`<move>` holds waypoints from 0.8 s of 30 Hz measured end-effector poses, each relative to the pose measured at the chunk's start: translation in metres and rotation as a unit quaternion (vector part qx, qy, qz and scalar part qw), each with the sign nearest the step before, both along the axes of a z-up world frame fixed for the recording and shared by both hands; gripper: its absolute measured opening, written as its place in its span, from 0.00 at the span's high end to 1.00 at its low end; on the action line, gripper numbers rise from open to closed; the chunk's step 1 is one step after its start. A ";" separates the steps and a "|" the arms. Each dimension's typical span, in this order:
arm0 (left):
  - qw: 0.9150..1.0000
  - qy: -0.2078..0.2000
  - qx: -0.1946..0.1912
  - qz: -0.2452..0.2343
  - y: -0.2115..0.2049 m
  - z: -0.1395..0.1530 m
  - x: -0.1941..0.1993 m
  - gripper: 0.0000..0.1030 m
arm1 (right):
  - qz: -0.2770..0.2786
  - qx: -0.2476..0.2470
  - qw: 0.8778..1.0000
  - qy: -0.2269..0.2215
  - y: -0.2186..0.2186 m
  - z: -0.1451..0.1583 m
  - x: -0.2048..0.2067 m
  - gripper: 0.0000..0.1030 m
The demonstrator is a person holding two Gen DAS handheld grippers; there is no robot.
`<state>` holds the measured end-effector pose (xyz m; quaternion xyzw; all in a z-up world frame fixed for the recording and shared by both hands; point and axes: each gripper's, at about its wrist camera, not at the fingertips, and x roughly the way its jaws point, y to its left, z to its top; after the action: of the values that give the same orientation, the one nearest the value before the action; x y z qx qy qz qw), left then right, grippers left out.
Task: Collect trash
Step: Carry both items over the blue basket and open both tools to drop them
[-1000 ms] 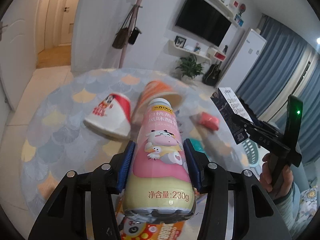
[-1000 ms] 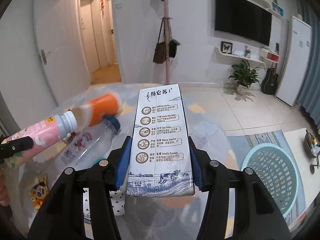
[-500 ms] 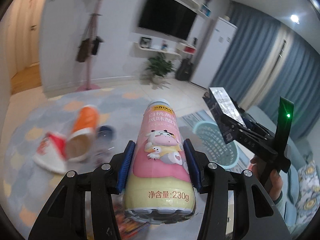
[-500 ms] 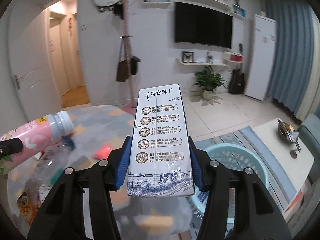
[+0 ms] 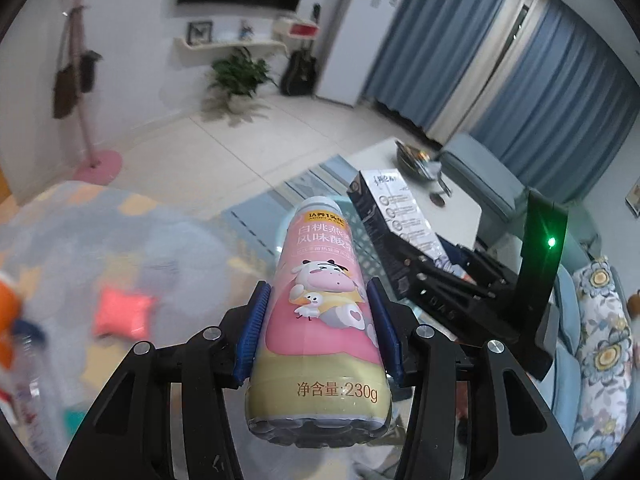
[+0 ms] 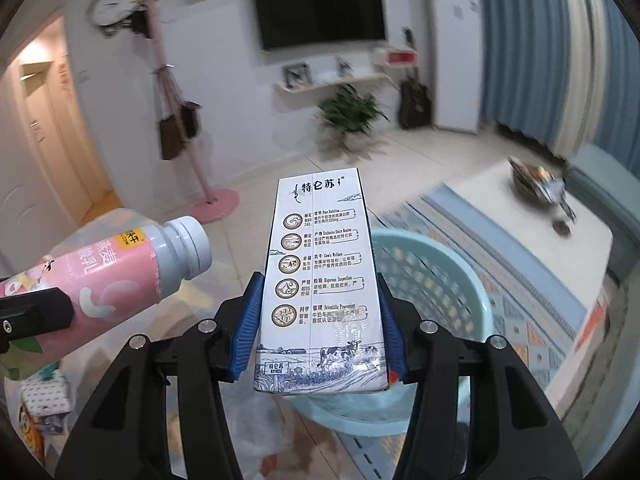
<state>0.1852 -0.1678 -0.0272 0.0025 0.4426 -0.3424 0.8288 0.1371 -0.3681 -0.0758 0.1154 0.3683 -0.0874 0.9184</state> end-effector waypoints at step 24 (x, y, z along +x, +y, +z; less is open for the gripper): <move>1.000 0.015 0.019 -0.002 -0.059 -0.041 0.012 0.43 | -0.081 0.055 0.992 0.078 -0.062 -0.057 -0.010 0.45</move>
<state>0.1968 -0.2265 -0.0679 0.0143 0.4611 -0.3354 0.8214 0.1273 -0.4300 -0.1329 0.1883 0.4329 -0.1493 0.8688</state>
